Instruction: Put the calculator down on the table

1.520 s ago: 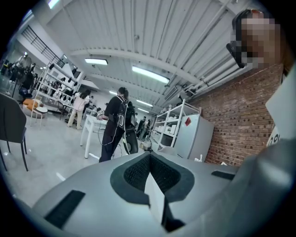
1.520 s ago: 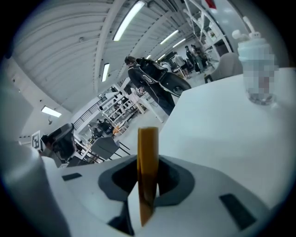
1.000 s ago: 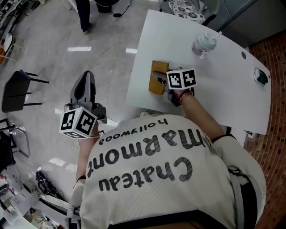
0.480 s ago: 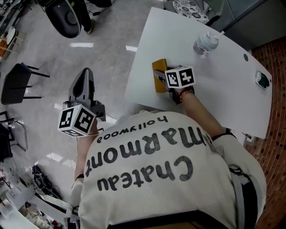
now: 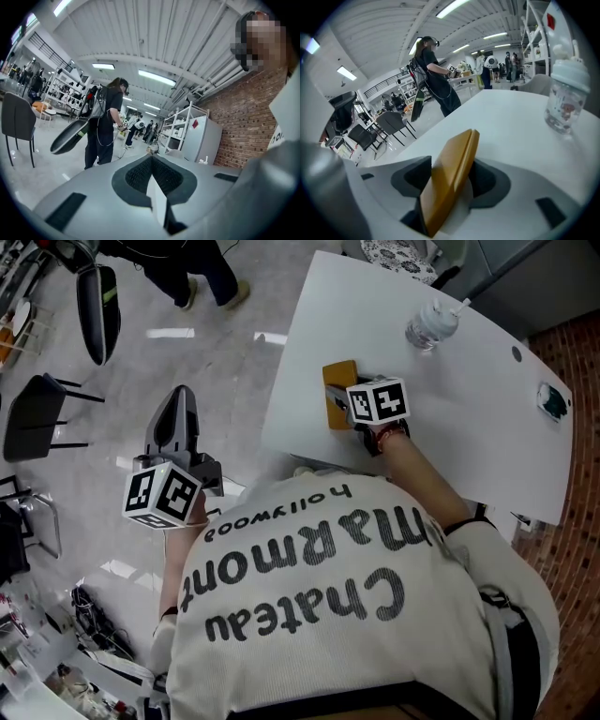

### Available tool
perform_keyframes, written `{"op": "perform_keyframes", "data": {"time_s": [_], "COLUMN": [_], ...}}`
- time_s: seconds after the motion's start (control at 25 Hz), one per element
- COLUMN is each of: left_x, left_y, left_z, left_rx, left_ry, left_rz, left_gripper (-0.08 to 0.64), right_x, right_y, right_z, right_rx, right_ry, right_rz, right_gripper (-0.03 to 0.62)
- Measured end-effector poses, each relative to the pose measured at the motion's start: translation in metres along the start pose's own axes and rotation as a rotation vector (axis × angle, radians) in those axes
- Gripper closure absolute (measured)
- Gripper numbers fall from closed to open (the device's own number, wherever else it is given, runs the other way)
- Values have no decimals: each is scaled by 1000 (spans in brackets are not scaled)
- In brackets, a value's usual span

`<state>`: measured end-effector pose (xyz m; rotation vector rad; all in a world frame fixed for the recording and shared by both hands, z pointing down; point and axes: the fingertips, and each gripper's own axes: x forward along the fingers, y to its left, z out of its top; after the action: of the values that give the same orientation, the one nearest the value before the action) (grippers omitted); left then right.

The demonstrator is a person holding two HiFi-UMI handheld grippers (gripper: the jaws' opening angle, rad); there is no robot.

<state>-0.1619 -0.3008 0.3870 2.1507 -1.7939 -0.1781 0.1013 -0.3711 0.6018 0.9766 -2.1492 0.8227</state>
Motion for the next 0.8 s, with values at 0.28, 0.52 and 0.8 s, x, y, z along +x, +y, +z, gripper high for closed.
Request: {"op": "perform_keyframes", "data": {"time_s": [0.28,0.52,0.8], "left_x": [0,3,6], "left_y": [0,3,0], "left_z": [-5,-9,-7], "left_rx": [-6,-12,-5], "left_ry": [17,26,24], "left_rz": [-11,-17,-25], "left_gripper": [560,560,560], "right_x": [-3,-1,-3], "right_y": [-10,-10,-11], "right_z": [0,2,1], "right_rx": [5,-10,-7], "right_ry": [-25,-43,-40], "right_rz": [-72,-89,-87], "right_gripper": [257,262,258]}}
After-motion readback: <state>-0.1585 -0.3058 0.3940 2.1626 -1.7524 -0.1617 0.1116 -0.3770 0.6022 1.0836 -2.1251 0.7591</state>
